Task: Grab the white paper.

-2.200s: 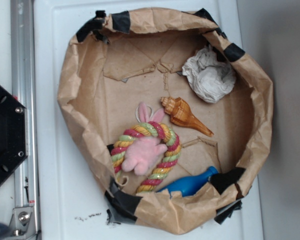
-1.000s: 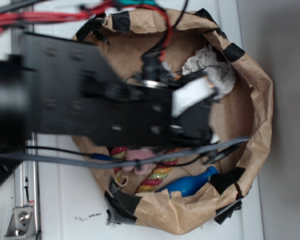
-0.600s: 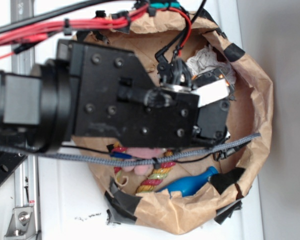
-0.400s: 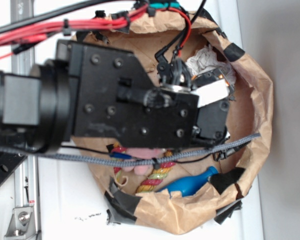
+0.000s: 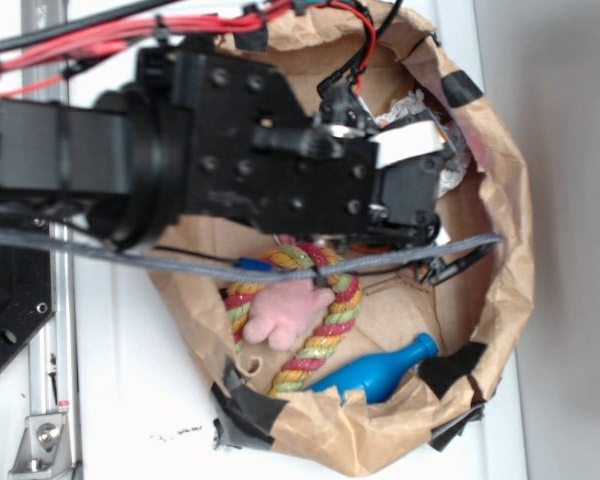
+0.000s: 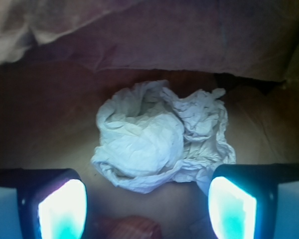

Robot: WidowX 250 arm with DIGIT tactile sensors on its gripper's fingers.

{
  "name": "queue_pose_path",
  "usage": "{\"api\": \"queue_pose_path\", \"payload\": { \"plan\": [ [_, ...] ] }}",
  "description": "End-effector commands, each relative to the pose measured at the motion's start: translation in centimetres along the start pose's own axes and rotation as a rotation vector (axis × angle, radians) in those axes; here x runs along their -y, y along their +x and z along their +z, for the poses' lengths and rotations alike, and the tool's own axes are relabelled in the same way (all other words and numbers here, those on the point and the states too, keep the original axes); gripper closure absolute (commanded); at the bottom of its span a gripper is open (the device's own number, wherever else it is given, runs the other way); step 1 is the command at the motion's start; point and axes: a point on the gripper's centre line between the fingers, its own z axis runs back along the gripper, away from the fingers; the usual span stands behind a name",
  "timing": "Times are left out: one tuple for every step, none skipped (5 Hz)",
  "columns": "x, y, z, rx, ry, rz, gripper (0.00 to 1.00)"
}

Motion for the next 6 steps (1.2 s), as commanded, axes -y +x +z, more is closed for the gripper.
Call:
{"api": "queue_pose_path", "payload": {
  "plan": [
    [-0.8,2.3,-0.3,0.059,0.026,0.002,0.0],
    [0.3,2.2,-2.7,0.031,0.051,-0.034,0.0],
    [0.7,2.3,-3.6,0.034,0.039,-0.038,0.0],
    [1.0,2.9,-4.6,0.038,0.058,-0.032,0.39],
    [1.0,3.3,-4.0,0.033,0.04,-0.018,1.0],
    [1.2,3.8,-1.5,0.015,0.015,-0.002,1.0]
  ]
}}
